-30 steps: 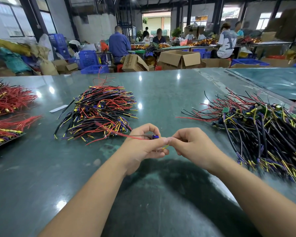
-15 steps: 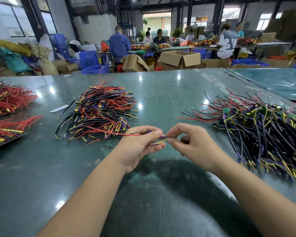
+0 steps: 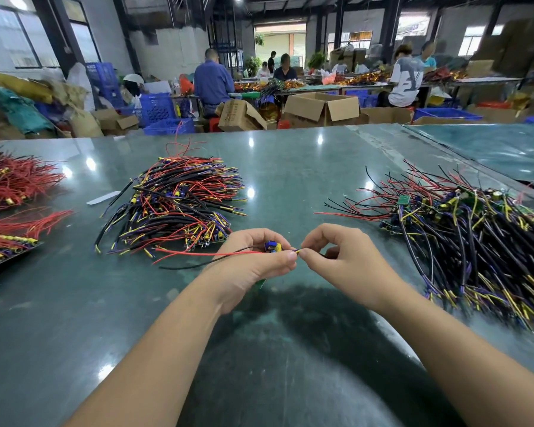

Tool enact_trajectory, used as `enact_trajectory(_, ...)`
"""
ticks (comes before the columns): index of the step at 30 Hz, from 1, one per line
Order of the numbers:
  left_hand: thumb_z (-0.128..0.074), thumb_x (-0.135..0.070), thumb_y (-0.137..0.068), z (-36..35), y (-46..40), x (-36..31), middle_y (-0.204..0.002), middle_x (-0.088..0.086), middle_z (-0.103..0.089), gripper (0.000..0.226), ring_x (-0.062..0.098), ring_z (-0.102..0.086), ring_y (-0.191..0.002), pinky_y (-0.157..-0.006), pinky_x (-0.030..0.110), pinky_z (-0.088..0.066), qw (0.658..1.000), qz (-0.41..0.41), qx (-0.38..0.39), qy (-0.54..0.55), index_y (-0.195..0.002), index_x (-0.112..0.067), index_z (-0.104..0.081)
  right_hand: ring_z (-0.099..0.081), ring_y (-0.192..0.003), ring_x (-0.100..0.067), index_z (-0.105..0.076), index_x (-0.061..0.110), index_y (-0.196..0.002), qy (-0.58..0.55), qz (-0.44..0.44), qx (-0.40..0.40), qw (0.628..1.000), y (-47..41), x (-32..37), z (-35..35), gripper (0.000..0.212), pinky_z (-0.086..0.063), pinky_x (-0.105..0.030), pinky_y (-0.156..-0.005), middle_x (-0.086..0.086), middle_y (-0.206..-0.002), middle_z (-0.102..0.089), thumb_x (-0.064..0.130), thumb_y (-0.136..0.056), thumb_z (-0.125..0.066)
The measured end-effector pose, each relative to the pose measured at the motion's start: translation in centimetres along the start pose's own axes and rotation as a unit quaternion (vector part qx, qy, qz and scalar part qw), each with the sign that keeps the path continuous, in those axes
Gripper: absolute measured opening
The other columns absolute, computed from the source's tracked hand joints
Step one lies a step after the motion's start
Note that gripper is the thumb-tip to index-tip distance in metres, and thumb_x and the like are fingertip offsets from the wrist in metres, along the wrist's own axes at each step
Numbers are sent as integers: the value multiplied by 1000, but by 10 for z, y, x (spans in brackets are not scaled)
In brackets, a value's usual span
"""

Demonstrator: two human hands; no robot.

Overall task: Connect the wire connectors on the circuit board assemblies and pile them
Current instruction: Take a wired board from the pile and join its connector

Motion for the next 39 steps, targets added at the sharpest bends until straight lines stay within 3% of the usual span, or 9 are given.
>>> enact_trajectory(2, -70, 5, -79, 1, 0, 0, -74, 12, -68, 14, 17, -69, -67, -61, 19, -54, 1000, -3, -10, -9, -74, -7, -65, -53, -59, -3, -66, 27, -75, 11, -25, 7, 1000, -1, -6, -3, 6, -46, -22, -62, 11, -73, -66, 27, -81, -67)
enact_trajectory(7, -67, 8, -80, 1, -1, -4, -66, 7, -67, 16, 15, -68, -64, -61, 19, -55, 999, -28, -18, -16, -73, -7, -63, -52, -58, -1, -69, 25, -71, -48, -58, 44, 996, -2, -12, -7, 17, -40, -16, -57, 9, -67, -67, 36, -82, -65)
enact_trajectory(14, -67, 6, -81, -4, 0, -1, -68, 12, -64, 14, 15, -67, -61, -59, 19, -54, 997, -29, 0, -78, -76, -5, -63, -48, -55, 2, -65, 25, -71, 57, -54, 70, 994, -2, -11, -8, 13, -36, -16, -57, 13, -64, -60, 29, -83, -68)
enact_trajectory(19, -68, 7, -80, -4, 1, -2, -70, 14, -62, 14, 16, -68, -62, -60, 18, -53, 996, -28, -5, -83, -75, -5, -63, -54, -73, -4, -61, 32, -73, 154, -48, 35, 986, -2, -4, -4, 13, -48, -30, -70, 19, -71, -60, 35, -84, -67)
enact_trajectory(24, -64, 7, -83, 8, 4, -20, -67, 2, -66, 18, 10, -66, -61, -58, 17, -51, 992, -79, -48, -87, -78, -10, -65, -56, -70, -4, -66, 33, -78, 134, -10, -35, 990, -3, 8, 5, 16, -47, -28, -66, 17, -74, -65, 49, -81, -65)
enact_trajectory(29, -63, 9, -83, 23, 4, -29, -65, 3, -65, 18, 7, -63, -55, -59, 22, -53, 983, -101, -91, -119, -80, -9, -63, -53, -71, -25, -55, 21, -76, 224, -14, 27, 974, -2, -6, 0, 36, -41, -35, -58, 4, -64, -52, 51, -93, -46)
enact_trajectory(32, -62, 10, -83, 27, 3, -25, -57, -1, -63, 17, 10, -61, -52, -57, 20, -53, 984, -90, -97, -123, -79, -6, -63, -48, -74, -25, -38, 22, -68, 342, -13, 45, 939, -2, -11, -4, 46, -28, -32, -50, 6, -65, -43, 56, -97, -28)
enact_trajectory(35, -63, 9, -83, 29, 1, -21, -52, -2, -61, 17, 10, -58, -50, -52, 16, -49, 981, -68, -96, -153, -77, -7, -63, -51, -86, -25, -37, 21, -69, 407, 13, 40, 913, -2, -6, -9, 47, -23, -33, -50, 6, -70, -47, 56, -98, -22)
enact_trajectory(39, -64, 7, -83, 41, 1, -24, -55, 0, -62, 16, 9, -59, -51, -51, 14, -47, 990, -49, -73, -115, -77, -8, -64, -49, -61, -27, -40, 12, -61, 388, 64, 0, 919, -1, 11, -8, 62, -20, -31, -44, 0, -52, -44, 64, -89, -19)
Point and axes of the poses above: each hand's wrist, its own y-axis away from the middle knuckle, its own z-axis out of the back of the hand, x = y × z, the point moved 10 cm from there along -y, towards the middle knuckle
